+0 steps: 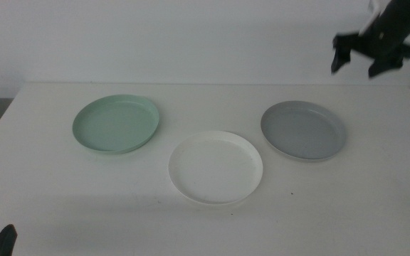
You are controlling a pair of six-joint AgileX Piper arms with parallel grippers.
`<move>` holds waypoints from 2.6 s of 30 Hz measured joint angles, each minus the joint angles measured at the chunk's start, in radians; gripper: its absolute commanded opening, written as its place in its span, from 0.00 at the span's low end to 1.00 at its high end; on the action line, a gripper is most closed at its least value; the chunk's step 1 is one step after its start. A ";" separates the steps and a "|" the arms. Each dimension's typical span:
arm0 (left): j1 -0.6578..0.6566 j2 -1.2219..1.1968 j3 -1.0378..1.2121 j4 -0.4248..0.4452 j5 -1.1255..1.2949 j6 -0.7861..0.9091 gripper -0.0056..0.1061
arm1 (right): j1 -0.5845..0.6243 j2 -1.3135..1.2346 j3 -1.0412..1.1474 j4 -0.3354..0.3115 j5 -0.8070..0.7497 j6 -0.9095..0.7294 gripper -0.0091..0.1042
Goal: Stack the three bowls on top of each other.
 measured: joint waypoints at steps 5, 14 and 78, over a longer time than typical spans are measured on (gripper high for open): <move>0.000 0.000 0.000 0.000 0.000 0.000 0.89 | -0.003 0.115 0.004 0.007 0.004 0.000 0.76; 0.000 0.000 0.000 0.000 0.000 0.000 0.89 | -0.003 0.228 0.010 0.011 0.004 0.000 0.70; 0.000 0.000 0.000 0.000 0.000 0.000 0.89 | 0.357 -0.125 0.590 0.195 -0.290 0.005 0.33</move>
